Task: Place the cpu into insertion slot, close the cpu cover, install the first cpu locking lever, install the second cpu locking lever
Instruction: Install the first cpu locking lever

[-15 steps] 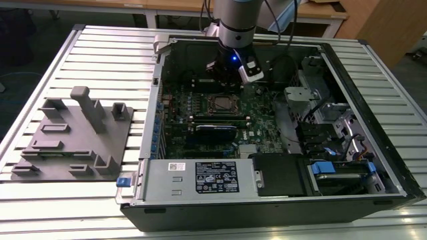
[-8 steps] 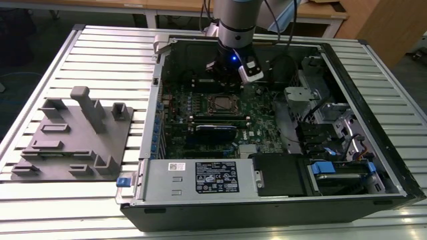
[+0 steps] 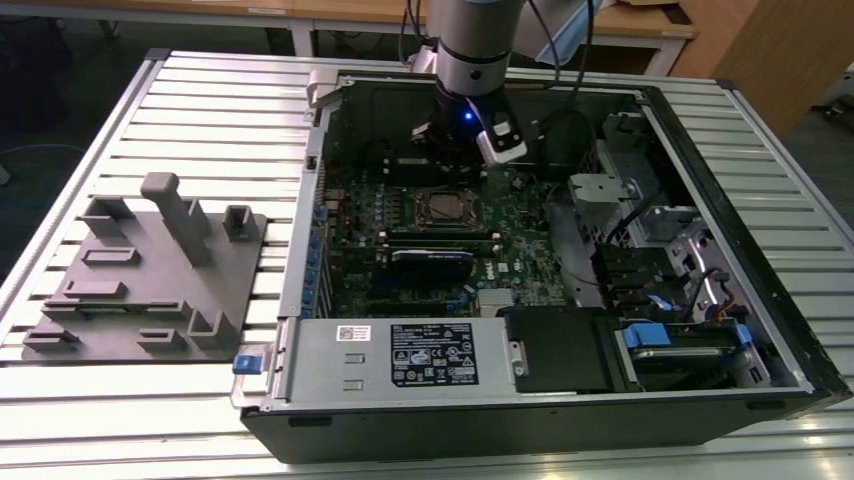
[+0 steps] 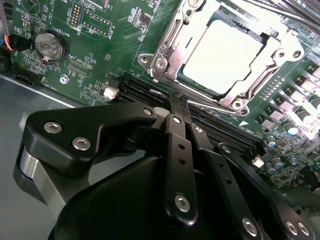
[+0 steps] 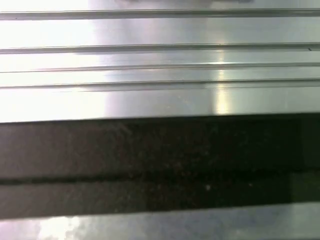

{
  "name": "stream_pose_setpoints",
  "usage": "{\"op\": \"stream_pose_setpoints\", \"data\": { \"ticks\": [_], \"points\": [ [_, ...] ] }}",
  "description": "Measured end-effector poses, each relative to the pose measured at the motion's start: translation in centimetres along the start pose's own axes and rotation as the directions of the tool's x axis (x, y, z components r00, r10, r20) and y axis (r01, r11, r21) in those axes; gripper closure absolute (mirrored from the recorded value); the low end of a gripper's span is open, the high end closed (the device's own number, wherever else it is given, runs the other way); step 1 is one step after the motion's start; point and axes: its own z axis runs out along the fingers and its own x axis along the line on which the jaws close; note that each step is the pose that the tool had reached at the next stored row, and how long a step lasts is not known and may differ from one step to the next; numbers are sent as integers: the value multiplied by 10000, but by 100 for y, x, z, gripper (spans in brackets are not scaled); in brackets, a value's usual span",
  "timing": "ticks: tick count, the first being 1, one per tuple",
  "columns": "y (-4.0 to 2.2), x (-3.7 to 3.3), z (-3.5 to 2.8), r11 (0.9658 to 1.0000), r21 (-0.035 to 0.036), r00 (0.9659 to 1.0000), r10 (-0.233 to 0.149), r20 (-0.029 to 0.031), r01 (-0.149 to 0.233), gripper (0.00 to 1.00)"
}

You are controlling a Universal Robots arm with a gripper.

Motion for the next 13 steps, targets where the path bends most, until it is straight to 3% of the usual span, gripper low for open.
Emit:
{"op": "stream_pose_setpoints", "data": {
  "ticks": [13],
  "points": [
    [6,-12,1,10000,1,10000,-6,-1,6,90]
  ]
}}
